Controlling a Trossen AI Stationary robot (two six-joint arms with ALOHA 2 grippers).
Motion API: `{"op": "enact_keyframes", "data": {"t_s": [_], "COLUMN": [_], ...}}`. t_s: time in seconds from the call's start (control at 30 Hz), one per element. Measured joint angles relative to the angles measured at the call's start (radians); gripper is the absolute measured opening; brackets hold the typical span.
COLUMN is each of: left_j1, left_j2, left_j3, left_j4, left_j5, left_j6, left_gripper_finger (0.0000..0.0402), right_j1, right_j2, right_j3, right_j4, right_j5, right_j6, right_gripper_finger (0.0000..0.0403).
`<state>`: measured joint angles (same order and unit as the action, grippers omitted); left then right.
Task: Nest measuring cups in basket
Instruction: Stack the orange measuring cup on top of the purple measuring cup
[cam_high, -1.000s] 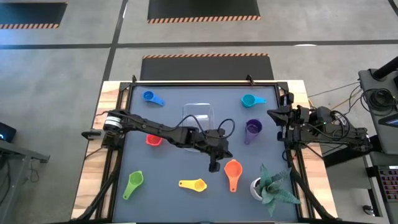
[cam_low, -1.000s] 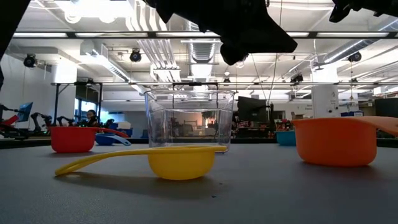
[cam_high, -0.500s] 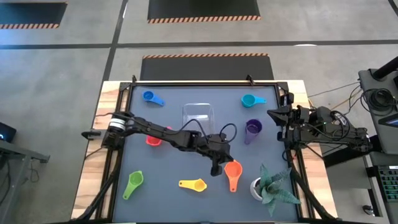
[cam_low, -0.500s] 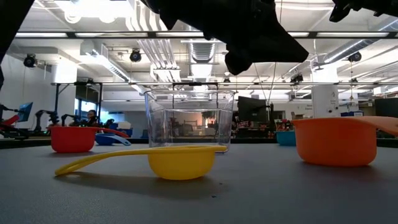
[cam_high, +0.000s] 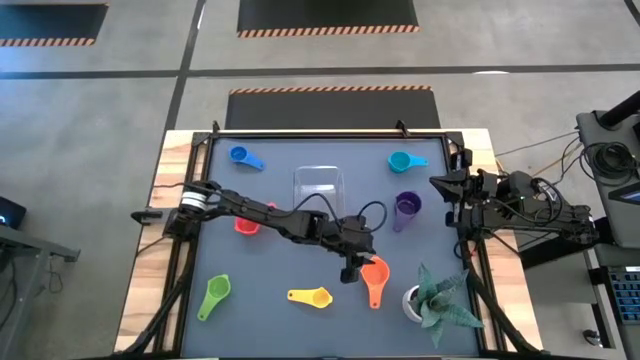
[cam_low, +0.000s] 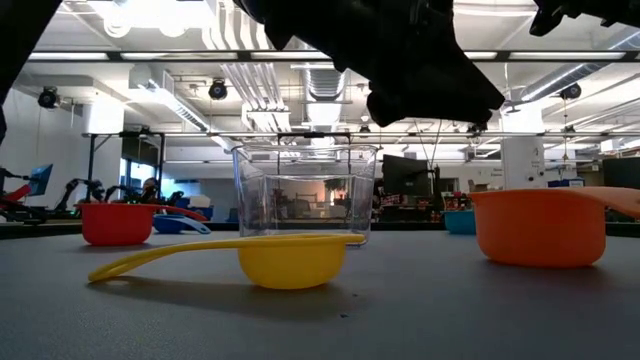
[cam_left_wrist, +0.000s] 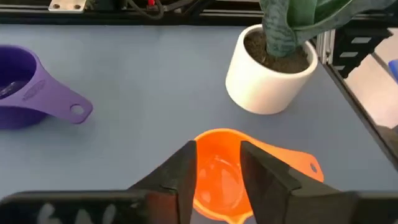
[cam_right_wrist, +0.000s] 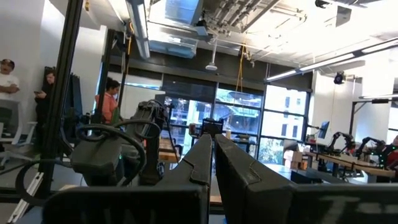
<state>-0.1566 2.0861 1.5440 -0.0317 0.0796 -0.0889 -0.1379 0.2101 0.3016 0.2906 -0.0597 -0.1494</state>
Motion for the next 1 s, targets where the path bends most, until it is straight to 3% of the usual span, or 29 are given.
{"op": "enact_keyframes", "data": {"t_s": [0.23,0.37,0.8,1.0], "left_j1": [-0.02,-0.021,-0.018,-0.017], "left_j2": [0.009,0.029,0.11,0.158], "left_j3": [0.0,-0.001,0.149,0.25], "left_j4": [0.008,0.005,-0.14,-0.294], "left_j5": [-0.03,-0.036,-0.047,-0.137], "left_j6": [0.028,0.026,0.027,0.059], "left_gripper_finger": [0.0199,0.0225,0.0213,0.0204], "right_j1": [0.0,0.0,0.0,0.0], "right_j2": [0.0,0.0,0.0,0.0], "right_j3": [0.0,0.0,0.0,0.0], "right_j4": [0.0,0.001,-0.001,-0.001], "right_j5": [0.0,0.0,0.0,0.001], "right_j6": [-0.006,-0.007,-0.008,-0.008], "right_gripper_finger": [0.0009,0.0009,0.0009,0.0009]}}
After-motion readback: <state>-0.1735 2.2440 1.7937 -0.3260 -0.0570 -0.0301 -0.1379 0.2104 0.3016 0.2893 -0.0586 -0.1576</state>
